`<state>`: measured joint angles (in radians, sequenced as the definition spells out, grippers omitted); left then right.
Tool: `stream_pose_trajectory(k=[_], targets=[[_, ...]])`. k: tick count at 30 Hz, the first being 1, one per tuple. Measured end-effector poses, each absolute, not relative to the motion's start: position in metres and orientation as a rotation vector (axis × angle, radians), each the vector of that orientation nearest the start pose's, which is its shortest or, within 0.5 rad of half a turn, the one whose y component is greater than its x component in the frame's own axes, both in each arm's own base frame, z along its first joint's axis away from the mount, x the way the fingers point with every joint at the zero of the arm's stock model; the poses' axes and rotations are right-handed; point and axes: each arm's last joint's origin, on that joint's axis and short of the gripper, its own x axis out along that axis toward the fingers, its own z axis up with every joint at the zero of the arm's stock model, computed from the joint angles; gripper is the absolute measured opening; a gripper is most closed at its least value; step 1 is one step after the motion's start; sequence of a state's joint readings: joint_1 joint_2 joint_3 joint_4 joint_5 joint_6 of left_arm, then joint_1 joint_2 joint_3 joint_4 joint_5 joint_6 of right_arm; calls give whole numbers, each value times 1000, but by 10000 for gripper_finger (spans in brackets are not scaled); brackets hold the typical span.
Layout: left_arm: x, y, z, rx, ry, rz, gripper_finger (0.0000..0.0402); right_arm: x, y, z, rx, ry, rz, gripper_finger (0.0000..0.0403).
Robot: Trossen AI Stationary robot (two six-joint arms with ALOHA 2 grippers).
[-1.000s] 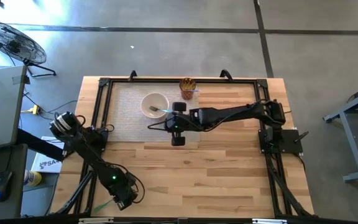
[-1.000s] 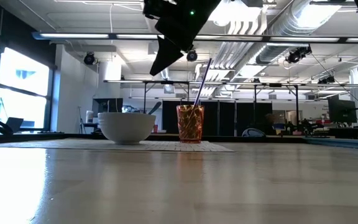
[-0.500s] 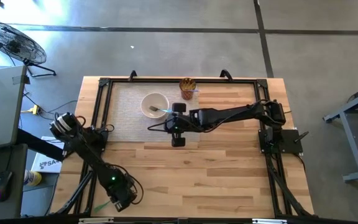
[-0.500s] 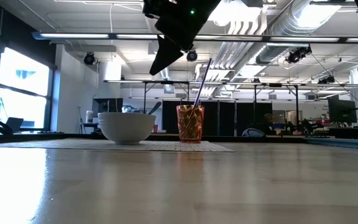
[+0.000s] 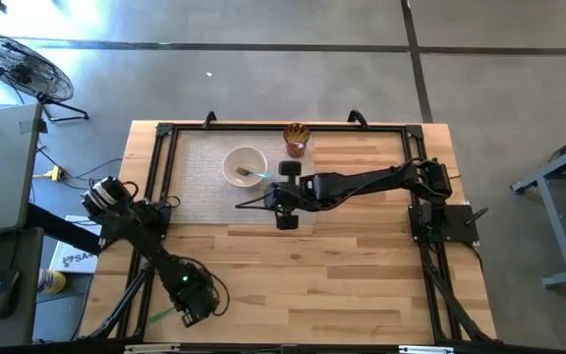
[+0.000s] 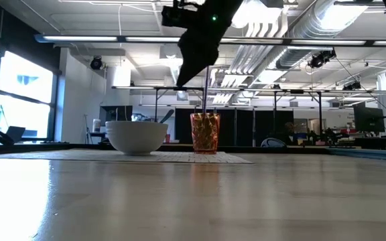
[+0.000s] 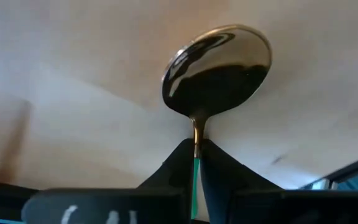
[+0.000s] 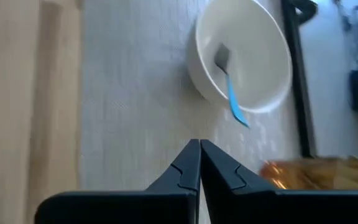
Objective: Pick & Place Utensil
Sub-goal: Put the green spoon into the white bowl
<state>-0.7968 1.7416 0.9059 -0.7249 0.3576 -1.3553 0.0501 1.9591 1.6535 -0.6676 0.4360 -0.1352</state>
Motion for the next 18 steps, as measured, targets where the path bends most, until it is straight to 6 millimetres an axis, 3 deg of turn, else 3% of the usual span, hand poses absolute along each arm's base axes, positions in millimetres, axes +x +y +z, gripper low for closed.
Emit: stream_pose_trajectory(k=[8, 18], targets=[[203, -185, 127, -554, 1786, 253, 11, 404, 19, 246, -417, 1170, -373, 1], [223, -166, 130, -433, 1618, 277, 10, 370, 33, 243, -437, 1359, -626, 1]])
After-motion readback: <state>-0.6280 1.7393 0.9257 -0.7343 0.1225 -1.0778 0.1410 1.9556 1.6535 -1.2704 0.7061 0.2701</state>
